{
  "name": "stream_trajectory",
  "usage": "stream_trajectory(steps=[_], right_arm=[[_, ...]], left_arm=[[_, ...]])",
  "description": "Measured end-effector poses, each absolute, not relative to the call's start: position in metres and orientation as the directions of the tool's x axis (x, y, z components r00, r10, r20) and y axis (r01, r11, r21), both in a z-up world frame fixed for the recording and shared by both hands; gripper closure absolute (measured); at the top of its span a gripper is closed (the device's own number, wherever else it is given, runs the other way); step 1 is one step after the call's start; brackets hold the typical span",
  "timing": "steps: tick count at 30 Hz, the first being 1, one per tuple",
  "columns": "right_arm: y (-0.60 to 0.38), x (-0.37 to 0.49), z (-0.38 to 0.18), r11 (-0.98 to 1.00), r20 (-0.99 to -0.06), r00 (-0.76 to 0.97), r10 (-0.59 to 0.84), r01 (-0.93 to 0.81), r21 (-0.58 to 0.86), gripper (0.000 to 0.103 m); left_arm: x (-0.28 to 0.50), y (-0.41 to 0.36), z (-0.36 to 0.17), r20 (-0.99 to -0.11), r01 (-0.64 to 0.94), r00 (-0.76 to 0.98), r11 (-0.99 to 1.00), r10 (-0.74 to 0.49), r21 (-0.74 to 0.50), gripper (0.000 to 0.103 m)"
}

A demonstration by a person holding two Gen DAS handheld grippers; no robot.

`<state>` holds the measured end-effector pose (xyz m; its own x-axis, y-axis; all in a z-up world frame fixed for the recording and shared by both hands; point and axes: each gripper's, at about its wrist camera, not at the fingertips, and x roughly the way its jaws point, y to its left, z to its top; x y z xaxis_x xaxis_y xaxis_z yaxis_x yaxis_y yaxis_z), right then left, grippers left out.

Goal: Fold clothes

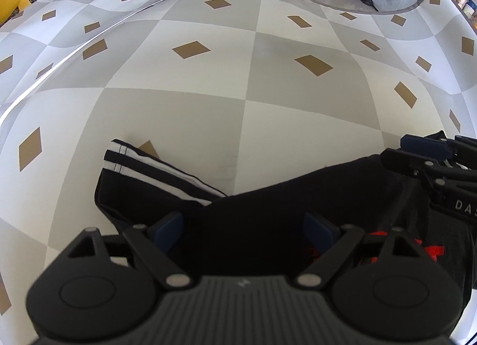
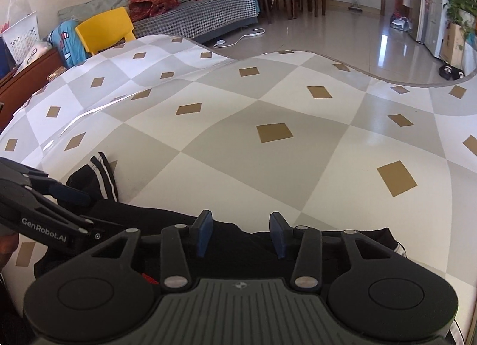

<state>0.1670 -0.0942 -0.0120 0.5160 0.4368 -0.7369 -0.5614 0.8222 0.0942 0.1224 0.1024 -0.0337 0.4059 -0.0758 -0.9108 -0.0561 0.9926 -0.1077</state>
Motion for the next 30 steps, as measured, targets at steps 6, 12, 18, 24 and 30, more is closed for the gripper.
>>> stream_trajectory(steps=[6,12,18,24,30], right_arm=[[-0.082,0.171,-0.024,0.797,-0.751,0.492,0.441,-0.599,0.077,0.059],[-0.072,0.169,-0.035,0.763,-0.779,0.452,0.434,-0.644,0.052,0.055],[-0.065,0.161,-0.038,0.743,-0.777,0.468,0.420,-0.669,-0.002,0.064],[-0.063,0.158,-0.032,0.752,-0.770,0.488,0.412,-0.659,-0.015,0.090],[-0.064,0.147,-0.015,0.758,-0.732,0.535,0.422,-0.652,-0.039,0.093]], left_arm=[[0.125,0.107,-0.033,-0.912,-0.076,0.404,0.991,-0.073,-0.113,0.015],[0.125,0.115,-0.028,-0.907,-0.108,0.416,0.987,-0.065,-0.120,0.015],[0.124,0.115,-0.024,-0.905,-0.111,0.420,0.987,-0.061,-0.118,0.011],[0.117,0.109,-0.015,-0.897,-0.084,0.437,0.990,-0.067,-0.114,0.007],[0.097,0.101,-0.003,-0.873,-0.049,0.486,0.997,-0.030,-0.062,0.003]])
